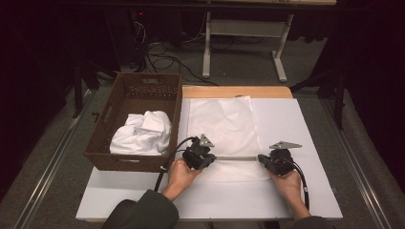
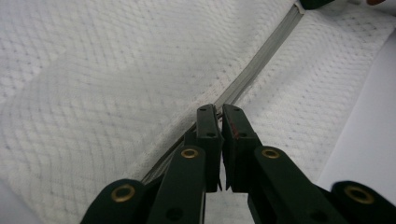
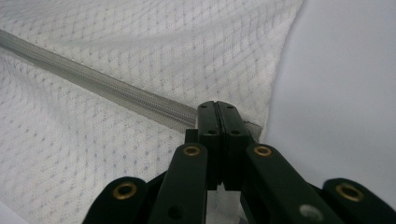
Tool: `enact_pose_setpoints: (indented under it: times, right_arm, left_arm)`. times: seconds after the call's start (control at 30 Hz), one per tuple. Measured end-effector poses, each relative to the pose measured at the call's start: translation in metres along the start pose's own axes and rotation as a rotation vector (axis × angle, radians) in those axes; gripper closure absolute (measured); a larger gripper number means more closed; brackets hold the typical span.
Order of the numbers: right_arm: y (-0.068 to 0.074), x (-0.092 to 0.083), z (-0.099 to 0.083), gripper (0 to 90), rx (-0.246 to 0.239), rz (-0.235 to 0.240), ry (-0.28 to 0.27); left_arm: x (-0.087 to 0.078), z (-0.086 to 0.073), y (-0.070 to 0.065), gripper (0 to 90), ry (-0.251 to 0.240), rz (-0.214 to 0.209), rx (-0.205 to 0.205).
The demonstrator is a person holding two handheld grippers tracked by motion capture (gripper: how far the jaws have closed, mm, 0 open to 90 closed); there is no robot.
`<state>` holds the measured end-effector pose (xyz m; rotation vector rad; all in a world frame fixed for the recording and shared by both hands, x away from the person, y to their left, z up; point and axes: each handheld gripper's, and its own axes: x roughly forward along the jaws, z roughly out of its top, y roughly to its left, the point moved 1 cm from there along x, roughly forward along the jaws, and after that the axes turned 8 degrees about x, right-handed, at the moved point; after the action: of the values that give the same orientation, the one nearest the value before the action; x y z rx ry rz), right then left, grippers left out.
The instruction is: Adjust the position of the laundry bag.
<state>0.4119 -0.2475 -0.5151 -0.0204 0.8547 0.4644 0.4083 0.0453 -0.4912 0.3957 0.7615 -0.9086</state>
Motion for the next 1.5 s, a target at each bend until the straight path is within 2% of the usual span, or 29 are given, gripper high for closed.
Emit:
enact_pose_setpoints:
  times: [0.1, 0.2, 0.27, 0.4, 0.6, 0.93, 1.07, 1.33, 1.5]
  right_arm:
    - [0.0, 0.0, 0.0, 89.9, 0.0, -0.001, 0.0]
    - [0.0, 0.0, 0.0, 89.9, 0.001, 0.0, -0.001]
    - [0.0, 0.0, 0.0, 89.9, 0.0, -0.001, 0.0]
    - [0.0, 0.0, 0.0, 89.9, 0.002, 0.002, -0.001]
    - [0.001, 0.0, 0.0, 89.8, -0.001, -0.006, -0.003]
    - [0.001, 0.0, 0.0, 89.9, -0.002, -0.011, -0.002]
    - [0.002, 0.0, -0.001, 89.9, -0.003, -0.011, -0.003]
    - [0.002, 0.0, -0.001, 89.8, -0.004, -0.011, -0.002]
    - [0.002, -0.001, -0.001, 89.8, -0.009, -0.015, -0.003]
  left_arm:
    - [-0.001, 0.0, 0.001, 86.1, -0.005, 0.0, -0.008]
    - [-0.001, 0.0, -0.001, 86.1, 0.009, 0.002, 0.005]
    - [-0.002, -0.001, -0.002, 86.1, 0.026, 0.023, 0.024]
    - [-0.006, -0.004, 0.002, 86.1, 0.027, 0.03, 0.01]
    - [-0.008, -0.007, -0.002, 86.0, 0.035, 0.069, 0.034]
    - [-0.014, -0.013, -0.002, 85.9, 0.029, 0.096, 0.018]
    - [-0.018, -0.016, 0.001, 85.9, 0.018, 0.101, -0.01]
    - [-0.018, -0.021, 0.002, 85.9, 0.026, 0.106, -0.025]
    - [-0.018, -0.022, 0.0, 85.9, 0.054, 0.135, -0.018]
